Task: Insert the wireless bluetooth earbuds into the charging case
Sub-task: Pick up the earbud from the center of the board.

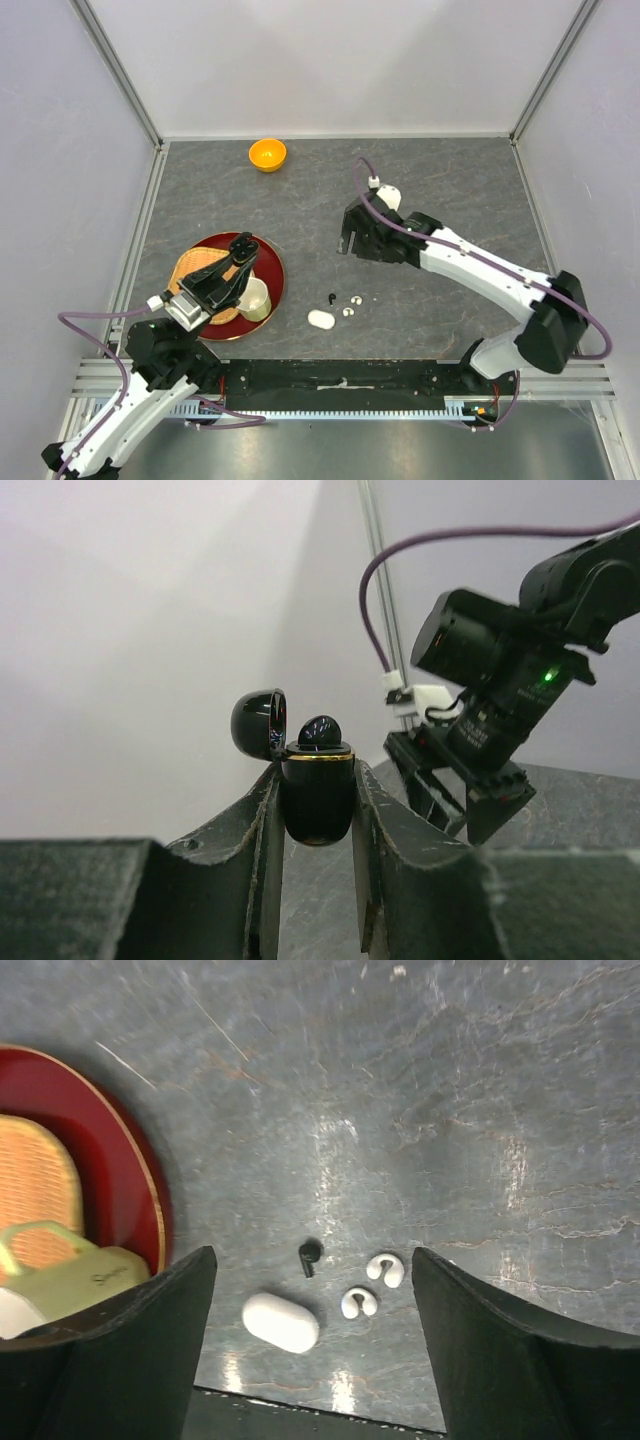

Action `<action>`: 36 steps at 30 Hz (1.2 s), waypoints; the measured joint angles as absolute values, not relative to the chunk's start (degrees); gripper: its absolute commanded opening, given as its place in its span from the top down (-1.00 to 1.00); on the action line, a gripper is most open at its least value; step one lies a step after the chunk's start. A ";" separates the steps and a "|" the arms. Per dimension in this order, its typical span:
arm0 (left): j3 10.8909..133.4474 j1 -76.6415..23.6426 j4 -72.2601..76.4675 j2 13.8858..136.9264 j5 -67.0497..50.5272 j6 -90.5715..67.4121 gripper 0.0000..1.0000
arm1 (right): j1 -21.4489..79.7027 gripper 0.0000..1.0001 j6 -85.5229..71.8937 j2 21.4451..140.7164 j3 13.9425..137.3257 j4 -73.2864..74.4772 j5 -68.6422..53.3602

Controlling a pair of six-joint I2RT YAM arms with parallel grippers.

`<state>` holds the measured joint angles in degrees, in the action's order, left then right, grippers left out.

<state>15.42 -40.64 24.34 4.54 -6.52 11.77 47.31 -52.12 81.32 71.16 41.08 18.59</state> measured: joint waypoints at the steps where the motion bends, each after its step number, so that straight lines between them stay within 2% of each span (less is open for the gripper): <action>1: 15.38 -40.64 23.79 4.16 -6.22 11.60 0.96 | 47.42 -0.62 -51.72 83.05 71.13 41.17 17.69; 4: 14.87 -40.64 23.18 3.05 -5.37 10.98 0.95 | 47.53 -0.51 -50.81 86.37 70.70 41.08 16.23; 12: 12.95 -40.64 22.81 1.06 -1.91 7.86 0.95 | 48.75 -0.51 -54.33 87.00 65.91 37.54 15.09; 19: 12.97 -40.64 21.45 0.56 0.67 5.80 0.95 | 53.60 -0.49 -58.15 92.47 67.40 35.53 16.34; 20: 12.97 -40.64 21.08 0.51 1.13 5.67 0.96 | 54.13 -0.47 -58.43 93.47 67.88 35.35 16.36; 21: 12.97 -40.64 20.73 0.51 1.45 5.56 0.95 | 54.98 -0.33 -59.11 94.85 68.45 35.03 16.36; 23: 12.97 -40.64 19.99 0.47 1.69 5.41 0.96 | 55.90 -0.26 -60.23 96.86 68.79 34.48 16.34; 36: 13.02 -40.64 16.19 0.43 2.87 5.37 0.95 | 56.97 -0.18 -65.39 104.12 70.91 35.62 16.51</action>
